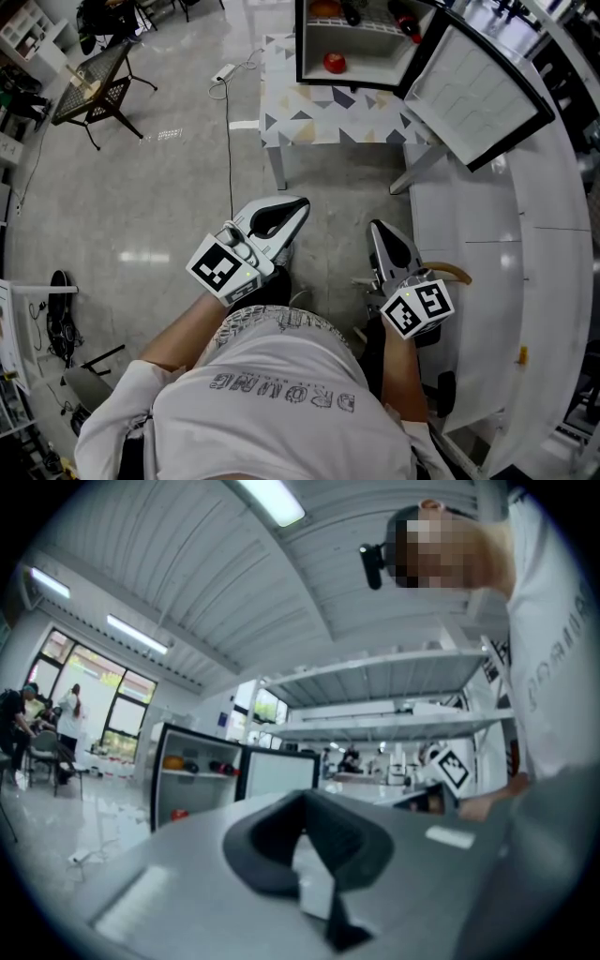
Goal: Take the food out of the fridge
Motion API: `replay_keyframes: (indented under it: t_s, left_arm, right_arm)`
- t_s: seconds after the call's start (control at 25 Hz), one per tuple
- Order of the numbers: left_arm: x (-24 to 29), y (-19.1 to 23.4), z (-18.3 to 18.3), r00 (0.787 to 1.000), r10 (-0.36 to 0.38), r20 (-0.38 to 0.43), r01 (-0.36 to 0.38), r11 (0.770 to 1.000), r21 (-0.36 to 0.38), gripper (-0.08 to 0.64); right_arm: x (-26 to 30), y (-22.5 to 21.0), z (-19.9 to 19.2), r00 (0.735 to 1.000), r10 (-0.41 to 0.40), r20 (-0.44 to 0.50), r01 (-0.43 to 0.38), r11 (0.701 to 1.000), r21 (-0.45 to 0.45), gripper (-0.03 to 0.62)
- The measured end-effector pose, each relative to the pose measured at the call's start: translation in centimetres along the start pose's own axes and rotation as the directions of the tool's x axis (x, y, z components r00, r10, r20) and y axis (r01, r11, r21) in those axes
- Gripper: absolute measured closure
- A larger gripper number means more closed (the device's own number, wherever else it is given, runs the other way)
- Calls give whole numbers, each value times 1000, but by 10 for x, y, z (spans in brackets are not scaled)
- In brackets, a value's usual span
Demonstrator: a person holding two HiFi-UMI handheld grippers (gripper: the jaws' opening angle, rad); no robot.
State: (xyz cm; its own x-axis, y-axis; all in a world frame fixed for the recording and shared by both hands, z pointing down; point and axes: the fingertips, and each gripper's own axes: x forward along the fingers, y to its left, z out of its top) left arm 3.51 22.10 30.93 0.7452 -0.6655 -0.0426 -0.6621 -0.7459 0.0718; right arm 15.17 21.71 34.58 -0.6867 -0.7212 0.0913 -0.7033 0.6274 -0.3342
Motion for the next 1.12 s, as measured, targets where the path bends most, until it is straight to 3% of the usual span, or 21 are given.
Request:
replay_keyframes:
  t_s: [0.48,1.12]
  left_arm:
    - [29,55,-13,1000,11,7,-11,1000,-20,552]
    - [84,186,-21,1000,-3,-19,2,998,-55,552]
  right_arm:
    - [50,-34,2,1000,-13,-24,13,1000,-6,591]
    - [174,-86,14,997,-54,-60,54,999,3,592]
